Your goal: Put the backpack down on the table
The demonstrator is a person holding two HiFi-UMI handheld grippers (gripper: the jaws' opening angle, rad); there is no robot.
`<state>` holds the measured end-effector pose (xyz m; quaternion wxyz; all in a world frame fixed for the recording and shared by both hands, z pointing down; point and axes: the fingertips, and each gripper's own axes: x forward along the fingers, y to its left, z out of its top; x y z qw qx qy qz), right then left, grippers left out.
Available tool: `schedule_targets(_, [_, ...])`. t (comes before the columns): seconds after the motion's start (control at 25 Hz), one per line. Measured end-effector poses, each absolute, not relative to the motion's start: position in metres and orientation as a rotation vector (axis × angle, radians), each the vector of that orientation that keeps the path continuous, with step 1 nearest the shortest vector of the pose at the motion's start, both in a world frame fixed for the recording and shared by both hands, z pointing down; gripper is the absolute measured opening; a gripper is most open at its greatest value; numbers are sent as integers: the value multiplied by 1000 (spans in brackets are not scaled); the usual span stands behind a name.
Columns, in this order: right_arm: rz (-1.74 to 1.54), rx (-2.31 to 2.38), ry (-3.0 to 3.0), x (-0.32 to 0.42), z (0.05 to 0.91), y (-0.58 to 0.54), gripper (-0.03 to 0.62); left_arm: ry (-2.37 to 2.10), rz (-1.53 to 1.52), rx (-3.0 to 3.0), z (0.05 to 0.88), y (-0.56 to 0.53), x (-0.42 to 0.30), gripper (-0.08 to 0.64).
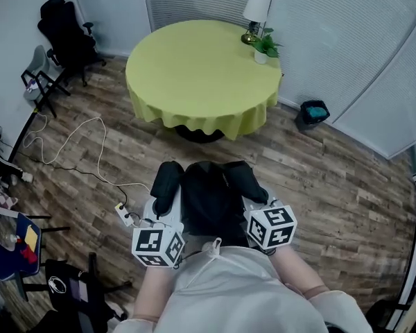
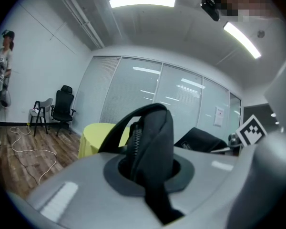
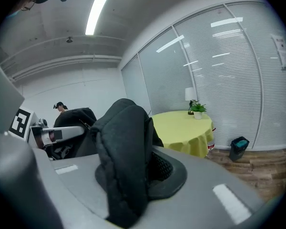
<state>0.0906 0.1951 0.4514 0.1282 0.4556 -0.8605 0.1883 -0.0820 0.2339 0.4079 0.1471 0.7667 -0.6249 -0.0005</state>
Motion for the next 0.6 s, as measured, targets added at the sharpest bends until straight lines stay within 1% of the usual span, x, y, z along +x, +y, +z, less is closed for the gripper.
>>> schedule_targets(0.32, [573,1202,-2559,89,462,82,29,-1882,15,2105,416,133,-81,29])
schedule_targets(0.6, [512,1103,-2606,98,452,-34,29,-1959,-34,2049,409,28,-66,29])
